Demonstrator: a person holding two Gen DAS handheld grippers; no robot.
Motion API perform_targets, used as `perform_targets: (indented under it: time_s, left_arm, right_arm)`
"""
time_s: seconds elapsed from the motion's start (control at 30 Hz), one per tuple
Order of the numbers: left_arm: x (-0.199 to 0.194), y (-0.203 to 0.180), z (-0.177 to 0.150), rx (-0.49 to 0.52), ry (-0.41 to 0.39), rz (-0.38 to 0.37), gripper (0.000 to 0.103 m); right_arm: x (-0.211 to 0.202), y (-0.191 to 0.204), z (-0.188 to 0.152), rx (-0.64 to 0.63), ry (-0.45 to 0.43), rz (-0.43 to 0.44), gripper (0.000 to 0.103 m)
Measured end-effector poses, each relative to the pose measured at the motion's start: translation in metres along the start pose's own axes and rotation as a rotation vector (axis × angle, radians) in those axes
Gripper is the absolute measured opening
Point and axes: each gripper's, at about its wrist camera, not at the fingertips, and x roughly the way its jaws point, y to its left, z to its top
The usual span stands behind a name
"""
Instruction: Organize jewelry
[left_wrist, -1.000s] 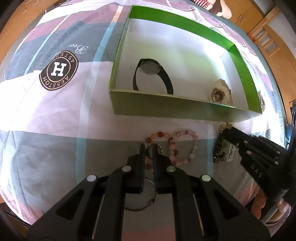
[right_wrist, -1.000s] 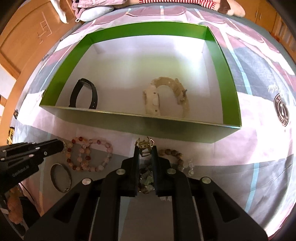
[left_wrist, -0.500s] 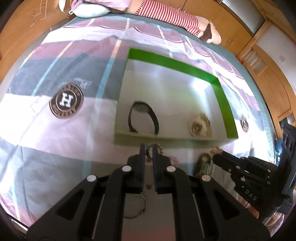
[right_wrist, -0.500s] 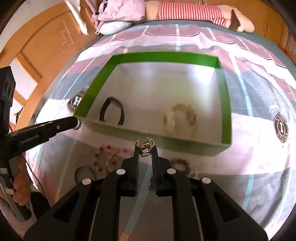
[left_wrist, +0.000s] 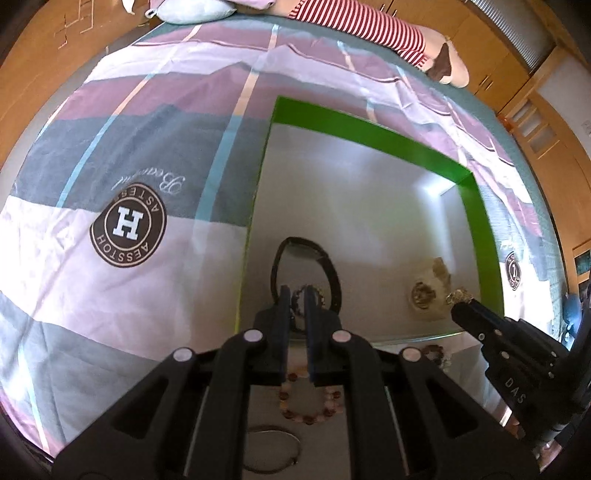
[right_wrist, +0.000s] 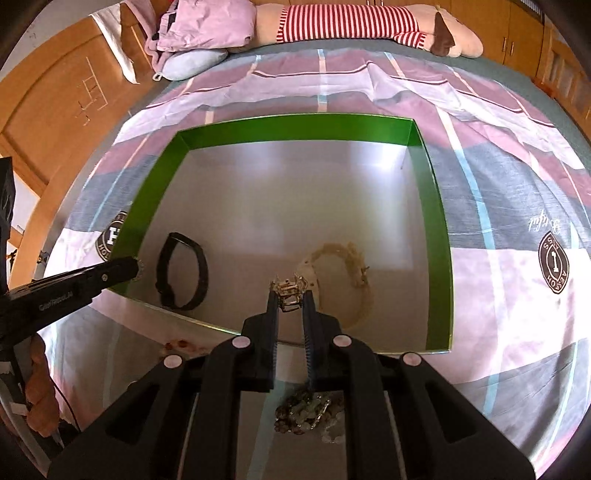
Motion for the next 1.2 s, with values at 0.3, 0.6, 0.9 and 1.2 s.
perform_targets:
  time_s: [0.3,0.6,0.9,1.2]
  left_arm:
    - [-0.001,0.001,-0.002,-0.003,-0.003,-0.004,0.007]
    - [-0.026,-0.010,-0.023,0.074,0.012,-0.076,0.012]
    - [0.003,-0.041,-0.058,0.219,0.134,-0.023,0.023]
    - [0.046,-0.037,-0.068,0.197,0.231,0.042,0.028]
  right_arm:
    - [-0.008,-0.010,-0.002,0.052,-0.010,0.017,0.032]
    - [-0.039,0.004,-0.025,-0.069,0.034,0.112,0.032]
    - [0.002,-0.024,-0.046,-0.001,0.219,-0.055,0.032]
    - [0.017,-0.026,-0.053,0.022,0.276,-0.085,0.032]
